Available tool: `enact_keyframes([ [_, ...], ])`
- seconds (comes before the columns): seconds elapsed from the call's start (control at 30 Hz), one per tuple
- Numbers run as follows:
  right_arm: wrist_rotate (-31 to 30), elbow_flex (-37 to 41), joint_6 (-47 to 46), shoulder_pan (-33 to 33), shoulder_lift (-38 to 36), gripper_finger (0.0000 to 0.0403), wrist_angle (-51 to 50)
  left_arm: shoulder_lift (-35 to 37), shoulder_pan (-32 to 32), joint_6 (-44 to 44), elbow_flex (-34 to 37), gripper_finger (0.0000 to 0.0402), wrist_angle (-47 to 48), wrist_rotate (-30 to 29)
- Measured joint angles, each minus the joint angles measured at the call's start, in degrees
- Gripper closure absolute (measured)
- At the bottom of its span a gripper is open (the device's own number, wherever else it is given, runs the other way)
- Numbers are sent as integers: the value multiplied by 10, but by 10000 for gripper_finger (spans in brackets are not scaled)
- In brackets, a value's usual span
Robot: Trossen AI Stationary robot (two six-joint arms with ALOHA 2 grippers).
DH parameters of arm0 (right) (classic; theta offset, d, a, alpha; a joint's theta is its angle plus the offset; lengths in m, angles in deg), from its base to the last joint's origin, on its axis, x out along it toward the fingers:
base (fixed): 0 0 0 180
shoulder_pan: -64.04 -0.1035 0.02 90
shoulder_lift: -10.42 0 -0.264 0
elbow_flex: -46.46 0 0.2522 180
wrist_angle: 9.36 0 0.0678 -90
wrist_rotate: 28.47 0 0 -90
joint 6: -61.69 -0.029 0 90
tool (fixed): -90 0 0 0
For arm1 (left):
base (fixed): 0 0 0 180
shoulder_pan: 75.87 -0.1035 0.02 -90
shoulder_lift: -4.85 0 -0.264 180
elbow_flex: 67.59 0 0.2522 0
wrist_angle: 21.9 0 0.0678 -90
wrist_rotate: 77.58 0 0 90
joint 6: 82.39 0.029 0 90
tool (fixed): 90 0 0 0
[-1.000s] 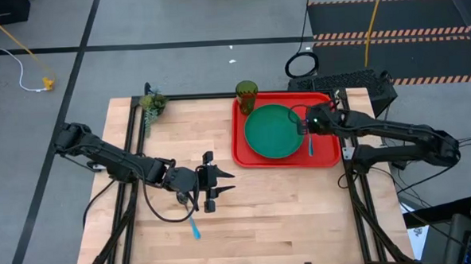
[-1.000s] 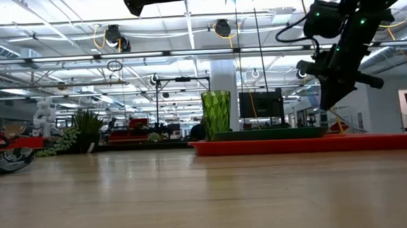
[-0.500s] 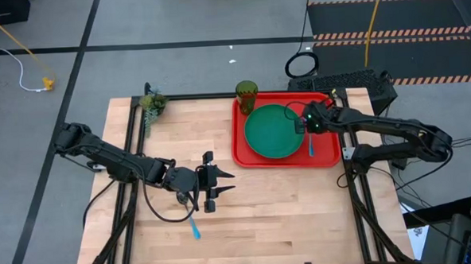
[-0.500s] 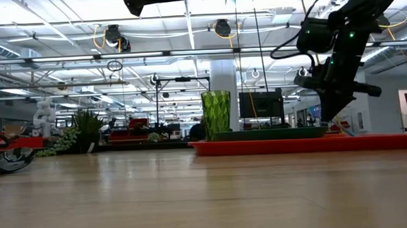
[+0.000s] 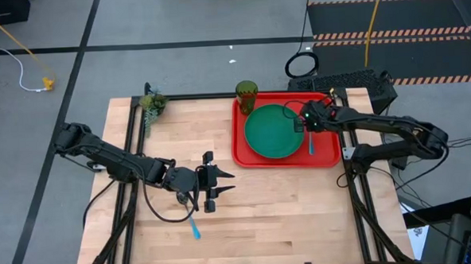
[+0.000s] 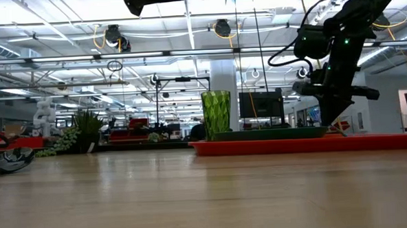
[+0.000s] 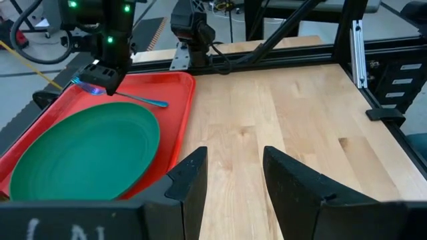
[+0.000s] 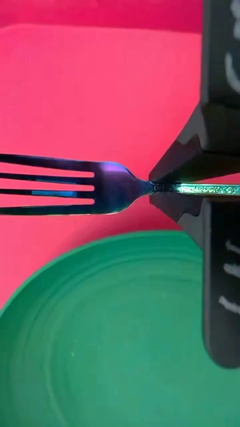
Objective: Pick and place plate/cup/fork/spoon on tray
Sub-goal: Put the blue fork on the right side of the plate on the red tray
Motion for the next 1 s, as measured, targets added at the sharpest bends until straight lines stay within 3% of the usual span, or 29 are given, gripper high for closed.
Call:
enact_keyframes([
  [1.0,-42,0,12,0,83,395,50,0,0,2,0,252,0,0],
])
